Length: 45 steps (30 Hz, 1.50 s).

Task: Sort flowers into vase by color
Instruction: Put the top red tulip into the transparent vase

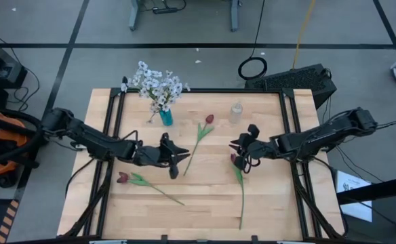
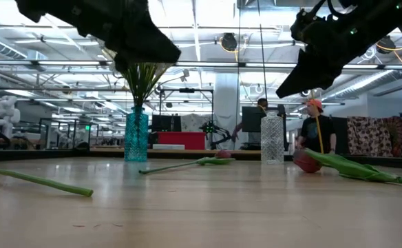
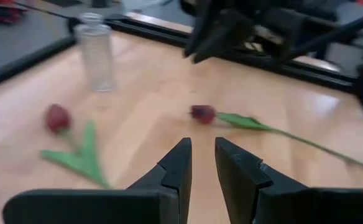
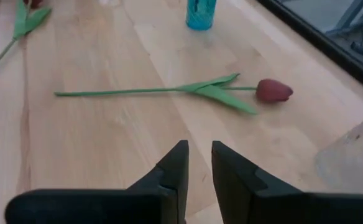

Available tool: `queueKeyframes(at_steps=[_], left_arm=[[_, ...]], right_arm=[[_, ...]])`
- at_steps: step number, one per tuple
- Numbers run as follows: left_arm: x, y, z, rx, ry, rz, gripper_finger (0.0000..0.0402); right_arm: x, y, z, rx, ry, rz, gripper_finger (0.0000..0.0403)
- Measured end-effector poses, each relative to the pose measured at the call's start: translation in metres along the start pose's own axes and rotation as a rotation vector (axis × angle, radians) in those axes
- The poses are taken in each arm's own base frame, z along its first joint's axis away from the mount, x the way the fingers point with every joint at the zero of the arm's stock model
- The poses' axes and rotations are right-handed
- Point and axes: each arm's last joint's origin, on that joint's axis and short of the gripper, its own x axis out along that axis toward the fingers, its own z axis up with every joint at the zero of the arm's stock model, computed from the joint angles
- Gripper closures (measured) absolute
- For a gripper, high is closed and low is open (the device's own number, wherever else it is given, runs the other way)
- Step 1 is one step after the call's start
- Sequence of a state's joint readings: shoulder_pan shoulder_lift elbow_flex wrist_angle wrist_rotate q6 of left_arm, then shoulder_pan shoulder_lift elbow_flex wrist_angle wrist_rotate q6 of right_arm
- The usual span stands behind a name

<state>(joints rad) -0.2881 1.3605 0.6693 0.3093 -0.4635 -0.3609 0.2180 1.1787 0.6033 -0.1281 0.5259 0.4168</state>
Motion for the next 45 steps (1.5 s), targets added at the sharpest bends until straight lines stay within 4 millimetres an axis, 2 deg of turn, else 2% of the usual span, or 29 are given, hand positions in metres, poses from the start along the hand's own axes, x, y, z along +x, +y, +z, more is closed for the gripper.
queueKeyframes(at_steps=[6, 9, 12, 17, 21, 24, 27, 34, 39, 45], left_arm=[[0.012, -0.009, 0.005, -0.023, -0.139, -0.082, 0.0325], [0.024, -0.011, 0.007, -0.026, -0.152, -0.028, 0.0325], [0.040, -0.018, 0.007, -0.040, -0.098, 0.052, 0.0325], [0.065, -0.041, 0.012, -0.002, -0.020, 0.133, 0.0325], [0.081, -0.049, 0.012, 0.008, 0.038, 0.228, 0.0325], [0.089, -0.043, 0.011, -0.080, 0.064, 0.287, 0.0312], [0.094, -0.032, 0.007, -0.154, 0.083, 0.340, 0.0280], [0.106, -0.017, 0.000, -0.168, 0.109, 0.407, 0.0213], [0.113, -0.008, -0.006, -0.160, 0.118, 0.449, 0.0205], [0.111, -0.003, -0.009, -0.105, 0.135, 0.528, 0.0208]], right_arm=[[0.010, 0.005, -0.002, 0.041, -0.006, 0.005, 0.0342], [0.012, 0.006, -0.004, 0.033, 0.006, 0.000, 0.0342], [0.013, 0.006, -0.005, 0.019, 0.016, -0.004, 0.0342], [0.013, 0.006, -0.007, -0.011, 0.033, -0.005, 0.0342], [0.013, 0.006, -0.009, -0.053, 0.061, 0.024, 0.0342], [0.013, 0.006, -0.010, -0.076, 0.074, 0.038, 0.0342], [0.013, 0.006, -0.011, -0.092, 0.094, 0.038, 0.0342], [0.011, 0.010, -0.015, -0.112, 0.115, 0.065, 0.0342], [0.009, 0.014, -0.017, -0.113, 0.109, 0.077, 0.0342], [0.009, 0.014, -0.017, -0.101, 0.108, 0.075, 0.0342]])
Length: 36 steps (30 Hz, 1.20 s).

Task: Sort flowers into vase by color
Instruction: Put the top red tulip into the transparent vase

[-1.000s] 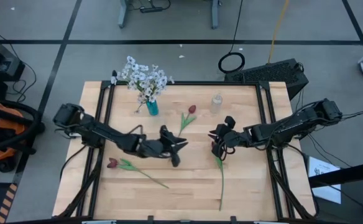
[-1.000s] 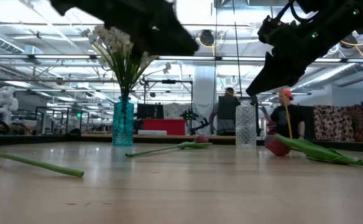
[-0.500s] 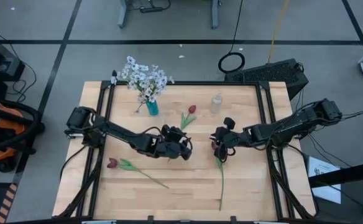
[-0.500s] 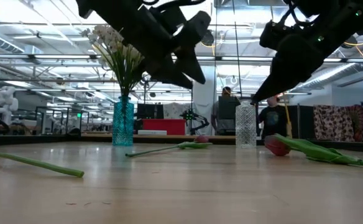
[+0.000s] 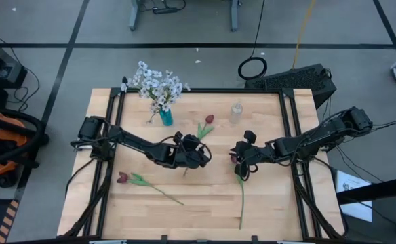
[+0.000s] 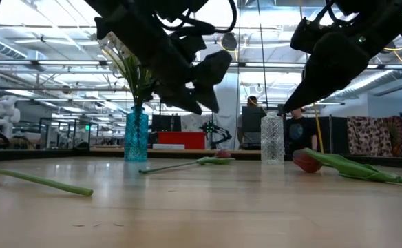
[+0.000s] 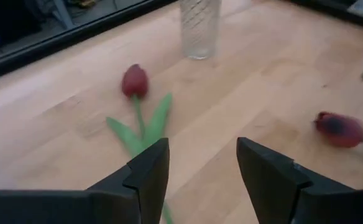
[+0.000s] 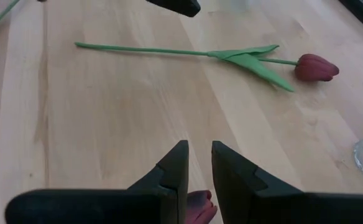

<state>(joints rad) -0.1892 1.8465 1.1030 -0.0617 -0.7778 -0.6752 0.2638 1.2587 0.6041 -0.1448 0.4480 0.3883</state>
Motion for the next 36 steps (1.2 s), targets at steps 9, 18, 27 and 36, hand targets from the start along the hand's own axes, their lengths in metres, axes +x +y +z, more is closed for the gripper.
queueKeyframes(at_steps=[9, 18, 27, 36], left_arm=[[0.003, 0.008, -0.006, -0.012, 0.089, 0.029, 0.0210], [0.008, 0.013, -0.003, 0.013, 0.090, 0.043, 0.0210], [0.023, 0.022, -0.003, -0.004, 0.108, 0.076, 0.0210], [0.045, 0.022, -0.028, 0.010, 0.154, 0.117, 0.0210]], right_arm=[[0.000, -0.001, 0.001, -0.004, -0.010, -0.018, 0.0342], [0.001, -0.005, 0.002, 0.071, -0.037, -0.089, 0.0342], [0.001, -0.005, 0.002, 0.106, -0.037, -0.082, 0.0342], [0.001, -0.005, 0.001, 0.049, -0.027, -0.085, 0.0342]])
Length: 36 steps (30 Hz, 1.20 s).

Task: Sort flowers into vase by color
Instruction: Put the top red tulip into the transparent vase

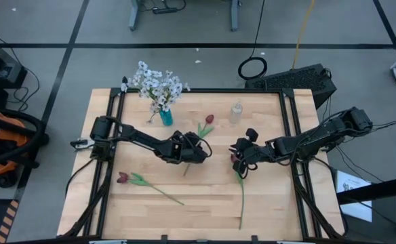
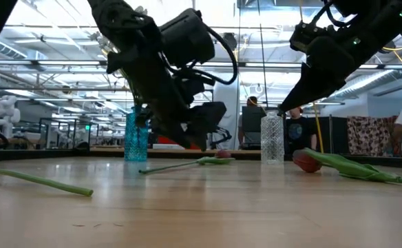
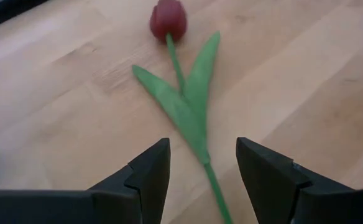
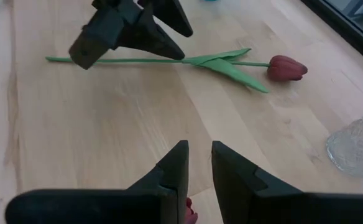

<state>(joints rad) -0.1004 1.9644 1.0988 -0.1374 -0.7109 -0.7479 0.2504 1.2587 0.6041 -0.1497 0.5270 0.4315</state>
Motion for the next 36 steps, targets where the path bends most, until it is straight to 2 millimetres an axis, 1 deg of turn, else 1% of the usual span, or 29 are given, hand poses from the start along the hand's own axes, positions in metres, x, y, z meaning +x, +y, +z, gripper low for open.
queueKeyframes(at_steps=[4, 9, 15, 22, 28, 36], left_arm=[[0.003, -0.001, -0.003, 0.000, 0.004, 0.005, 0.0210], [0.003, -0.001, -0.003, -0.002, 0.005, 0.001, 0.0210], [0.010, 0.004, -0.001, -0.041, 0.120, -0.082, 0.0211], [0.014, 0.007, 0.002, -0.064, 0.122, -0.072, 0.0211], [0.018, 0.010, 0.004, -0.123, 0.194, -0.125, 0.0211], [0.019, 0.010, 0.004, -0.146, 0.217, -0.144, 0.0211]], right_arm=[[0.000, 0.000, 0.000, -0.014, 0.002, -0.001, 0.0342], [0.000, 0.000, 0.000, -0.032, 0.000, 0.000, 0.0342], [0.000, 0.000, 0.000, -0.033, 0.000, 0.000, 0.0342], [0.000, 0.000, 0.000, -0.032, -0.002, 0.000, 0.0342], [0.000, 0.000, 0.000, -0.040, -0.005, -0.004, 0.0342], [0.000, -0.001, 0.001, -0.049, -0.014, -0.023, 0.0342]])
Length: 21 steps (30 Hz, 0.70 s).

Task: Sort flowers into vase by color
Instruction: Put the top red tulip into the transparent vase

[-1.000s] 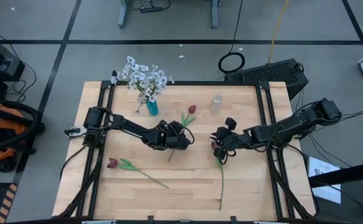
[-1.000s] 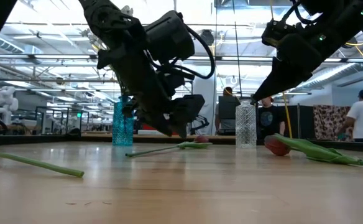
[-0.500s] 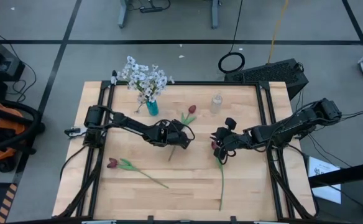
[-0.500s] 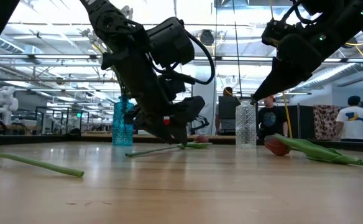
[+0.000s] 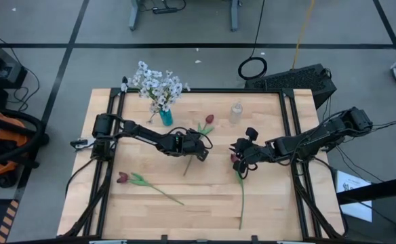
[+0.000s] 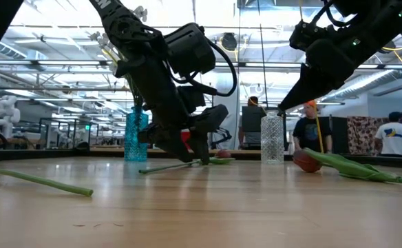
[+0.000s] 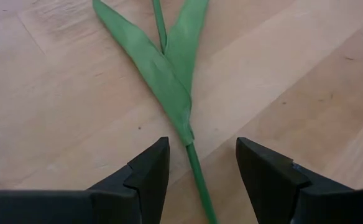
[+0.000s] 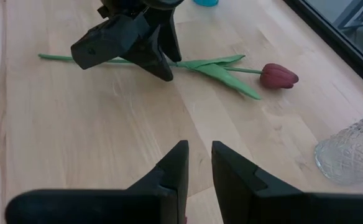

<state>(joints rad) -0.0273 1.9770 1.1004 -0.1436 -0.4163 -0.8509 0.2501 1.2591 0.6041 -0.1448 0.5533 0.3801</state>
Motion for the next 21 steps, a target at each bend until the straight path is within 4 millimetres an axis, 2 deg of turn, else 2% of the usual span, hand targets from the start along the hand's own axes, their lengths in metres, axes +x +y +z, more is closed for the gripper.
queueKeyframes(at_steps=[4, 12, 21], left_arm=[[0.0001, 0.0008, -0.0003, 0.002, 0.008, 0.006, 0.0220], [0.0001, 0.0040, -0.0013, 0.055, 0.033, 0.029, 0.0301], [-0.0006, 0.0034, -0.0029, 0.093, 0.046, 0.025, 0.0359]], right_arm=[[0.0000, 0.0000, 0.0000, 0.000, 0.000, 0.000, 0.0342], [0.0000, 0.0002, 0.0006, 0.003, -0.005, 0.002, 0.0342], [0.0000, 0.0002, 0.0006, 0.007, -0.005, 0.002, 0.0342]])
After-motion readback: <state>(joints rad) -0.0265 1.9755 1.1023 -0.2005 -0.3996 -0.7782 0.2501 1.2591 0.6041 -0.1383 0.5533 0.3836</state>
